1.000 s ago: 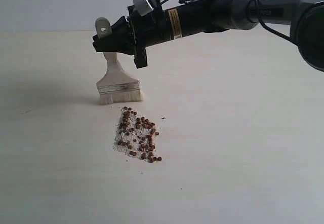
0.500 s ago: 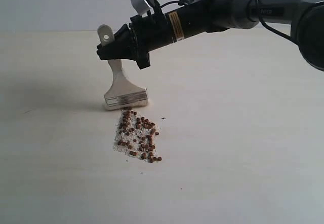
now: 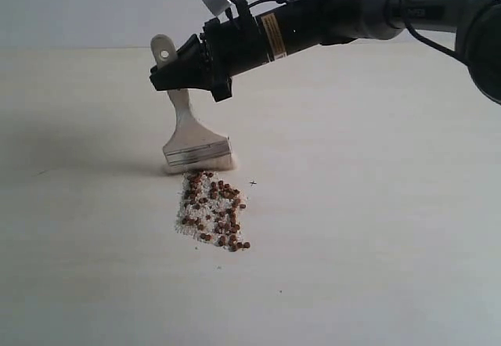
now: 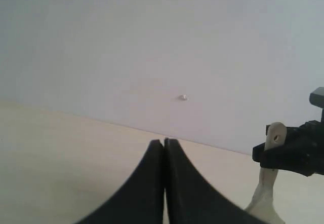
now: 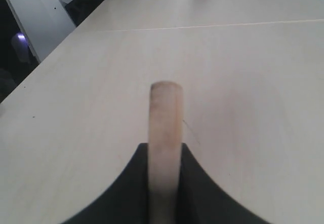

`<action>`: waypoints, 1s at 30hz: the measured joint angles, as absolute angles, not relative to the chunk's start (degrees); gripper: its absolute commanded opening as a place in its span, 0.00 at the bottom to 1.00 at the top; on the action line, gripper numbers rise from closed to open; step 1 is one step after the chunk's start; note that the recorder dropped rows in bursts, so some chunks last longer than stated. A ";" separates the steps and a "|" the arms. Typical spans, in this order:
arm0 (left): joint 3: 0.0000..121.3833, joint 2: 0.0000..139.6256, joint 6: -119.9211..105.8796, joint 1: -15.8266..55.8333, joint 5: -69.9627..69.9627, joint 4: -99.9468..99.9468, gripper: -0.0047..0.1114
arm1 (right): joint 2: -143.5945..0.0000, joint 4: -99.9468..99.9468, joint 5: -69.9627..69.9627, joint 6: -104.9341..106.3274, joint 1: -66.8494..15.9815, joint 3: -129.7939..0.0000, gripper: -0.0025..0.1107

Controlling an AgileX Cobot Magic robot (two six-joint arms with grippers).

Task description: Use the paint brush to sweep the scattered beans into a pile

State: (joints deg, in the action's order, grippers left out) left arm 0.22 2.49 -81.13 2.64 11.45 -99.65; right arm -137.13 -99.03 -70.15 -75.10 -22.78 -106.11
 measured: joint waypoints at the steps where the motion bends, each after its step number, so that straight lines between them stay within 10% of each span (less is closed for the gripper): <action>1: 0.22 2.49 -81.13 2.64 11.45 -99.65 0.04 | -136.89 -99.15 -70.15 -74.29 -22.78 -105.83 0.02; 30: 0.22 2.49 -81.13 2.64 11.45 -99.65 0.04 | -131.32 -99.30 -70.20 -67.90 -22.78 -95.96 0.02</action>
